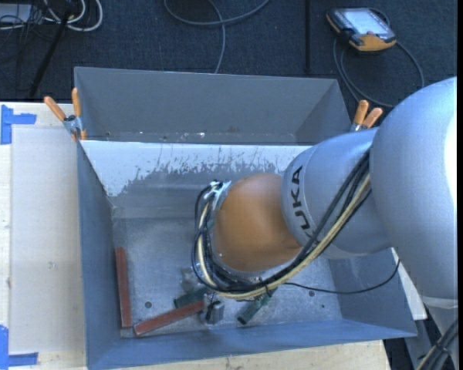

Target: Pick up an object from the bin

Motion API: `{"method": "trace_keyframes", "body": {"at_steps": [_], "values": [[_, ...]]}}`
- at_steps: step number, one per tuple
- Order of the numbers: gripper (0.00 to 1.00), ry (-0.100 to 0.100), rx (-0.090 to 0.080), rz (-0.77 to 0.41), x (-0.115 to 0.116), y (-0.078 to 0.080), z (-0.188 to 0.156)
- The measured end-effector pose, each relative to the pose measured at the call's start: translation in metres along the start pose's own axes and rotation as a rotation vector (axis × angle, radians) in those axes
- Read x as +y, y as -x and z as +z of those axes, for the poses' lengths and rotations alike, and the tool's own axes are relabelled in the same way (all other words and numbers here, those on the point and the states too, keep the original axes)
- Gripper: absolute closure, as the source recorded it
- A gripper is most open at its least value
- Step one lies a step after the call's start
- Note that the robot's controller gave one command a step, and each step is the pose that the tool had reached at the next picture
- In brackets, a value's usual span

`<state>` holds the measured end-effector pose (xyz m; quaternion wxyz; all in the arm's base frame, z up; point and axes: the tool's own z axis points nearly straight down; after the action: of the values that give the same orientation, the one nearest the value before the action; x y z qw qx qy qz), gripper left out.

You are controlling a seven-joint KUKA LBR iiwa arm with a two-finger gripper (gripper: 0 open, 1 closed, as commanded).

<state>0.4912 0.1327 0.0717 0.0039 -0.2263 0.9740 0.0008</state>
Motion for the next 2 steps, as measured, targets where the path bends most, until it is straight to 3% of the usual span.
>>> {"method": "trace_keyframes", "body": {"at_steps": [1, 2], "values": [[1.0, 0.001, 0.007, 0.0, -0.035, 0.0445, -0.1136], [1.0, 0.001, 0.007, 0.001, -0.0352, 0.0444, -0.1135]]}}
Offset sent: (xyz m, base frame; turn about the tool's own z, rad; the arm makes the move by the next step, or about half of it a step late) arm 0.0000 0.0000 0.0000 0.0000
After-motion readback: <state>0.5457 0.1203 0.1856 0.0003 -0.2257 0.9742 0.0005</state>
